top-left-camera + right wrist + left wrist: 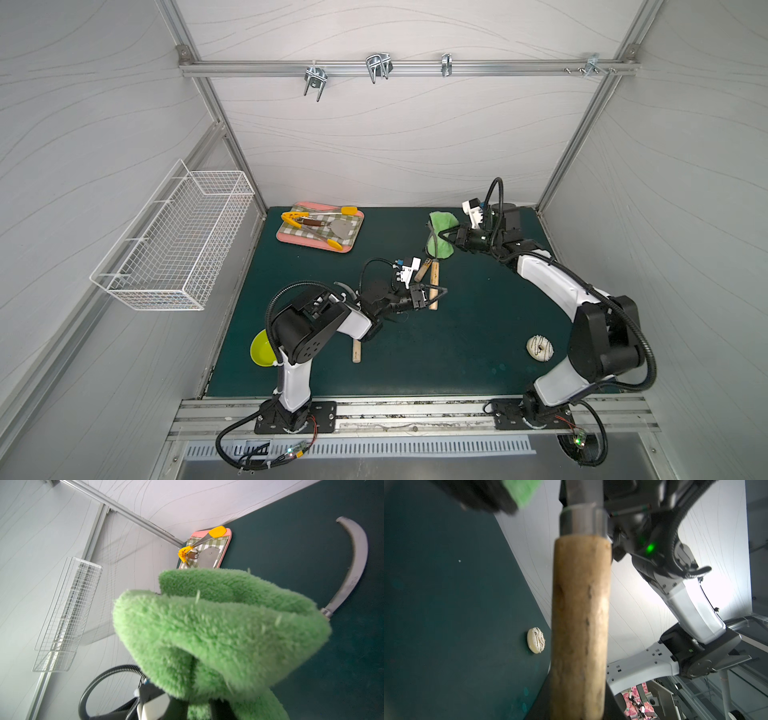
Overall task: Wipe small sickles with rags
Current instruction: Wipe the small sickle.
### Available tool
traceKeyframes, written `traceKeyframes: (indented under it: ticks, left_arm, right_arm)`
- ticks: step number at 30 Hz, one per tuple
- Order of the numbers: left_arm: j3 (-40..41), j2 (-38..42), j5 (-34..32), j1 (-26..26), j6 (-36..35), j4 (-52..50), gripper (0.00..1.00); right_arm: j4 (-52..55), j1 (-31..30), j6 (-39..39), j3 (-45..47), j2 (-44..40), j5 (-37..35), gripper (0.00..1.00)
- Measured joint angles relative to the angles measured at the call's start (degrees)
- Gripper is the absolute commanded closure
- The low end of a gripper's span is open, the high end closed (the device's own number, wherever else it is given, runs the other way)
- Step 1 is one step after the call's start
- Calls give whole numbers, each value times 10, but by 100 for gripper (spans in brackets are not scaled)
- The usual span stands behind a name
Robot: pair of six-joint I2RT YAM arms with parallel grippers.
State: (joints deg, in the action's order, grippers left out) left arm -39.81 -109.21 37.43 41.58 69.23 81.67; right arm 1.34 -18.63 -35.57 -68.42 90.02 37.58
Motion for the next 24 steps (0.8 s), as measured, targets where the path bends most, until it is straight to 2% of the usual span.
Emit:
traceKeyframes:
  ticks: [10, 17, 24]
  left_arm:
    - [-6, -6, -1, -12, 4, -3, 100]
    - [-22, -11, 38, -42, 13, -11, 100]
    - [-52, -17, 55, -86, 25, -35, 100]
  right_arm:
    - [6, -10, 6, 40, -37, 9, 97]
    - [1, -10, 11, 79, -80, 23, 97]
    - [79, 42, 42, 119, -177, 60, 96]
